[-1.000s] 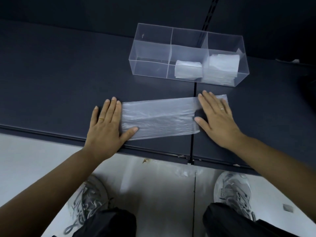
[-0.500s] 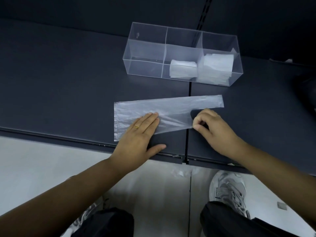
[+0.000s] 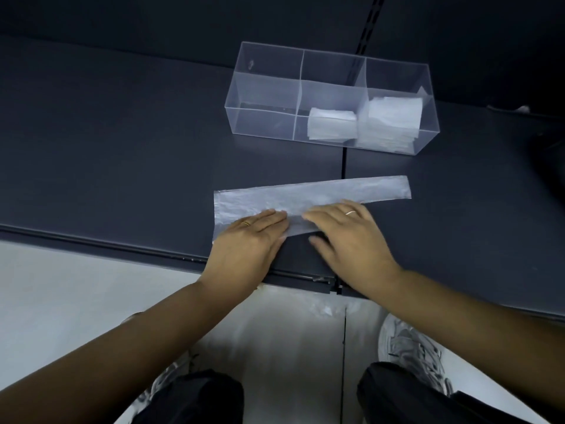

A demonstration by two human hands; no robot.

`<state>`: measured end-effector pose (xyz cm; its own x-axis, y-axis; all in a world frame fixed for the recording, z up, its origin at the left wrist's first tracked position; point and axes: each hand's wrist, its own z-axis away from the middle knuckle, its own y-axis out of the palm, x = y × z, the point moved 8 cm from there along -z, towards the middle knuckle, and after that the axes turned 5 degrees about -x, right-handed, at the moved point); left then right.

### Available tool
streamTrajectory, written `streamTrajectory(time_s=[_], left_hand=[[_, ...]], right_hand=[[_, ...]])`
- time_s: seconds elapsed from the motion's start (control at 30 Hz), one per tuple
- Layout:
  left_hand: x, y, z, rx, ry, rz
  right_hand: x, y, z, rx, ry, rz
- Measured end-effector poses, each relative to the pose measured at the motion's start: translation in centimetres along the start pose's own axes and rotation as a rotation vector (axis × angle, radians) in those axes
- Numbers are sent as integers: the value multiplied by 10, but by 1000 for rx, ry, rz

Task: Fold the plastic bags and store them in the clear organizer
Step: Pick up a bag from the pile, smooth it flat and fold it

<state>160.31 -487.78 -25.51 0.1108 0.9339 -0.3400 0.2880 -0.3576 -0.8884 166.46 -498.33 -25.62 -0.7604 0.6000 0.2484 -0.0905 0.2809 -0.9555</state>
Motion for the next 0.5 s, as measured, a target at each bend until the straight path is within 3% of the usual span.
streamTrajectory(time_s=[0.1, 0.23, 0.33, 0.43, 0.5], left_hand=[[27, -10, 2, 41, -153, 170], [90, -23, 15, 44, -604, 511], [122, -22, 25, 12, -886, 702], [134, -24, 28, -63, -999, 696], [128, -39, 24, -185, -914, 414]], right_hand=[[-39, -12, 0, -163, 183, -241], [-85, -8, 0, -91, 514, -698], [-95, 0, -5, -103, 633, -800], [-101, 6, -10, -135, 718, -792], [-106, 7, -11, -152, 758, -773]])
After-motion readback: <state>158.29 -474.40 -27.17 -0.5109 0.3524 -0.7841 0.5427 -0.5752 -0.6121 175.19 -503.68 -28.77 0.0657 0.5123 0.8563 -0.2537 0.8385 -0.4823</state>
